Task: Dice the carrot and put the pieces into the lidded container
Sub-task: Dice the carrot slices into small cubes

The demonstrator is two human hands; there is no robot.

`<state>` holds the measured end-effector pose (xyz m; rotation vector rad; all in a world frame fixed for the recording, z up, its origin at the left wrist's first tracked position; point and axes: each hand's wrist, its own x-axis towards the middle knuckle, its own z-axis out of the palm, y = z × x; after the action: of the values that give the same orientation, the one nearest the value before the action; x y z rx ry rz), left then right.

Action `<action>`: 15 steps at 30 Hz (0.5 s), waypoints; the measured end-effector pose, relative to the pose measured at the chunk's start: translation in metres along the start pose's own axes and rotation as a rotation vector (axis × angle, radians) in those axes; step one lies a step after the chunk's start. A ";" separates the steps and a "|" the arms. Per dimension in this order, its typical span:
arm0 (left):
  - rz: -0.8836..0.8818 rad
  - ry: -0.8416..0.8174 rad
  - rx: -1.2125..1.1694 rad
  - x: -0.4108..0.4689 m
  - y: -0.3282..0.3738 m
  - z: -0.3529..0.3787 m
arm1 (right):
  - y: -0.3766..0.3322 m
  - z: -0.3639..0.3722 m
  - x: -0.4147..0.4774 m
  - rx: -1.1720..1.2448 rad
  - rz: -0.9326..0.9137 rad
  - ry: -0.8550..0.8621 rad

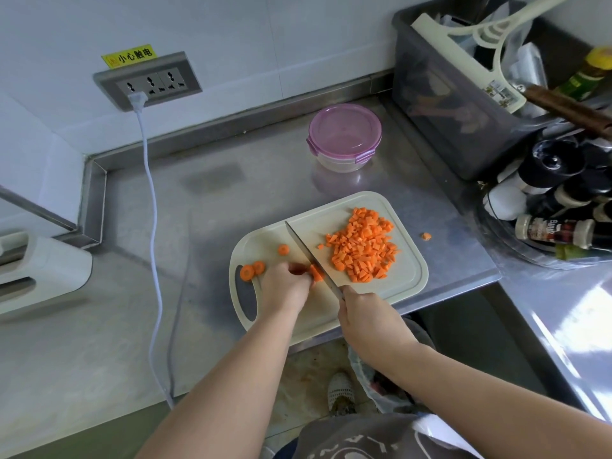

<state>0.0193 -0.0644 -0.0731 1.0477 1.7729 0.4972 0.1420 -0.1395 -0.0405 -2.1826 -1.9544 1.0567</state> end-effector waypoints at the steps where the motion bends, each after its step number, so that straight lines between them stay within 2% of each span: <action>1: 0.001 0.006 0.002 0.000 0.000 0.000 | 0.000 0.000 0.000 0.004 0.004 0.003; 15: 0.015 0.006 0.007 0.002 -0.001 -0.002 | -0.001 0.010 0.007 -0.042 -0.013 0.023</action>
<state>0.0169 -0.0630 -0.0743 1.0661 1.7749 0.5040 0.1362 -0.1369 -0.0508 -2.1899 -1.9960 0.9926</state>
